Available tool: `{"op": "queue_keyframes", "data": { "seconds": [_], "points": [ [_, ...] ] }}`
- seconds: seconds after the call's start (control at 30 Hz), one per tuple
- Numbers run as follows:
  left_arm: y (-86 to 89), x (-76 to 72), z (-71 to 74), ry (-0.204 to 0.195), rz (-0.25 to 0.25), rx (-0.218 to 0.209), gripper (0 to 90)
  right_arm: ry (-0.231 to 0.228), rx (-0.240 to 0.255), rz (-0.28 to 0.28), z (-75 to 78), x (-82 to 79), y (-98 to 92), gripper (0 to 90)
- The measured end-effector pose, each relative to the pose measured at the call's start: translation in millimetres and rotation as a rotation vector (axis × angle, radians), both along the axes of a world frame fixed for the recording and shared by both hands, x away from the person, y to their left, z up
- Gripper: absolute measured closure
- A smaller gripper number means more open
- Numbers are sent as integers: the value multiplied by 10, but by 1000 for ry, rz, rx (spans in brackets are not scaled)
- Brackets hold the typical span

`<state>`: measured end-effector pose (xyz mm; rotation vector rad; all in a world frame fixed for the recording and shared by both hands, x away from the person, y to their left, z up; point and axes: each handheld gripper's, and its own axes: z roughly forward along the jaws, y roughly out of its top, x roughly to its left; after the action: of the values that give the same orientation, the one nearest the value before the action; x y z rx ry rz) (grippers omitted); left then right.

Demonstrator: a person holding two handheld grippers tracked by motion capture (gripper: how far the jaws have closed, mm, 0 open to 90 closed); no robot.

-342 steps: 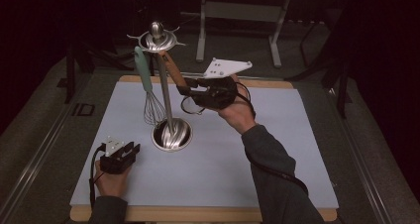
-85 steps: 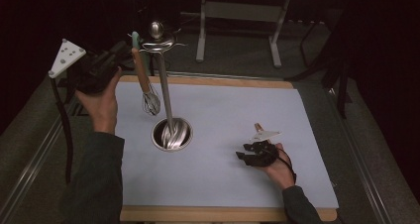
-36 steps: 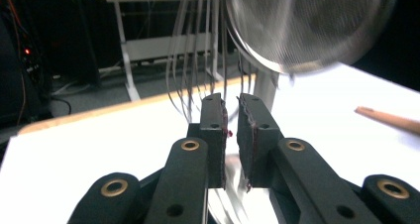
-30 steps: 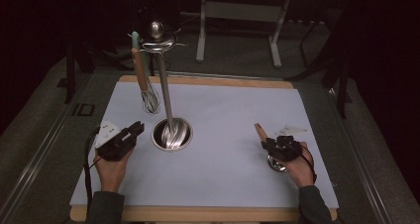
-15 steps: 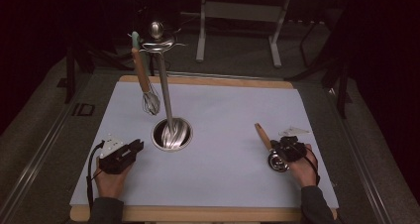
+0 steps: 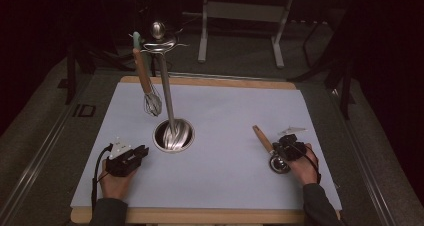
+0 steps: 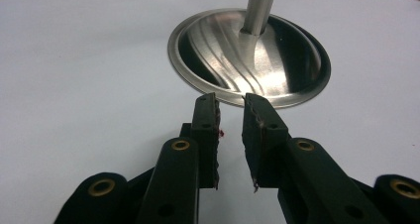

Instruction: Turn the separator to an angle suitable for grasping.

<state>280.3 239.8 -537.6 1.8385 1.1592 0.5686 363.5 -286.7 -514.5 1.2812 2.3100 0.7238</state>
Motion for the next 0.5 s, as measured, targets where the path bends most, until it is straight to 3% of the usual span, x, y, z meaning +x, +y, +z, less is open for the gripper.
{"op": "queue_keyframes", "data": {
  "seconds": [0.5],
  "points": [
    [-33, -8, -12, -3, 1, 27, 761, 33, 28, 37, -7, -35, 135, 896]
  ]
}}
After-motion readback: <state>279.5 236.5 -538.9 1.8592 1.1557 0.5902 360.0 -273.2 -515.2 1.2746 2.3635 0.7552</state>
